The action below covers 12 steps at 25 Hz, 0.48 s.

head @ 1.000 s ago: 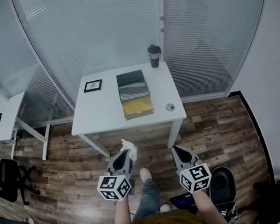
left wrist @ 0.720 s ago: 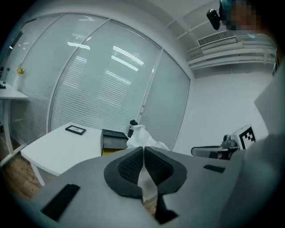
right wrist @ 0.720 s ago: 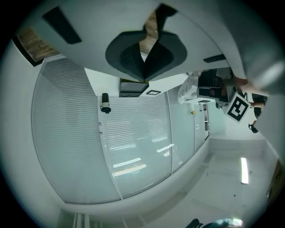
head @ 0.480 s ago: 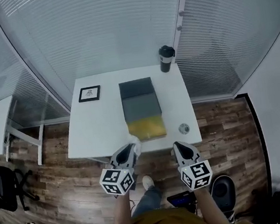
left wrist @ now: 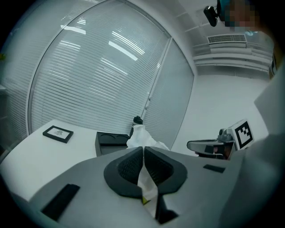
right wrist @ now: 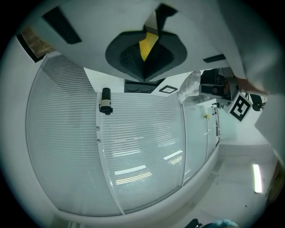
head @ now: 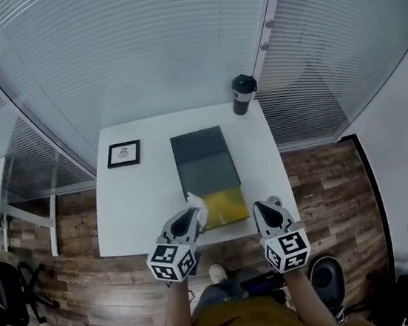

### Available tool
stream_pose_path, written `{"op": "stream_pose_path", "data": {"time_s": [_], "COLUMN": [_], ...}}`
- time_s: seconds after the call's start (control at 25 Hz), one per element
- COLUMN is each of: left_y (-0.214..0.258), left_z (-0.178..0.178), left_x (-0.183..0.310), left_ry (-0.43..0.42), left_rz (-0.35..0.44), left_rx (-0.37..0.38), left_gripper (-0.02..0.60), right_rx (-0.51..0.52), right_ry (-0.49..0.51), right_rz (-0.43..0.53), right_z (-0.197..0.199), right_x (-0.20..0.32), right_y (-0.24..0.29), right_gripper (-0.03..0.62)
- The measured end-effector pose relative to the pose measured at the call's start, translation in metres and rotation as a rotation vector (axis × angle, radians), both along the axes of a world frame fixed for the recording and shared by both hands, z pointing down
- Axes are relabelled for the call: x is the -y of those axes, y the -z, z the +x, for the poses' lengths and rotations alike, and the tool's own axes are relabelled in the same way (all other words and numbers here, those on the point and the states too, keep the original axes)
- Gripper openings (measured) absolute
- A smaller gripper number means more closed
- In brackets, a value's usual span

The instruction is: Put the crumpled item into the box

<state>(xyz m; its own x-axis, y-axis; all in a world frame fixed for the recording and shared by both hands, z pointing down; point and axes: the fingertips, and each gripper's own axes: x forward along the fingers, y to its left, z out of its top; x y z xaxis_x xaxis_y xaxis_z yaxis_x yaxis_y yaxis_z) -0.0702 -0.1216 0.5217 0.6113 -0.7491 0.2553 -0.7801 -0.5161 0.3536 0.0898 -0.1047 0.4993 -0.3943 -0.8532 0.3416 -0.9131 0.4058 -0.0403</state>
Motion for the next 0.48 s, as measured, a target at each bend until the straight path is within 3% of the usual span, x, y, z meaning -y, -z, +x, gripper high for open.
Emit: {"op": "stream_pose_path", "data": {"time_s": [0.48], "left_y": [0.013], "left_z": [0.001], "left_x": [0.025], "left_ry": [-0.009], "left_rz": [0.034], "left_rx": [0.011], "left_gripper": [0.035], "right_rx": [0.007], "right_ry": [-0.010], "right_rz": [0.026], "right_z": [0.003], "right_x": [0.017], "right_y": [0.009], "right_gripper": [0.012]}}
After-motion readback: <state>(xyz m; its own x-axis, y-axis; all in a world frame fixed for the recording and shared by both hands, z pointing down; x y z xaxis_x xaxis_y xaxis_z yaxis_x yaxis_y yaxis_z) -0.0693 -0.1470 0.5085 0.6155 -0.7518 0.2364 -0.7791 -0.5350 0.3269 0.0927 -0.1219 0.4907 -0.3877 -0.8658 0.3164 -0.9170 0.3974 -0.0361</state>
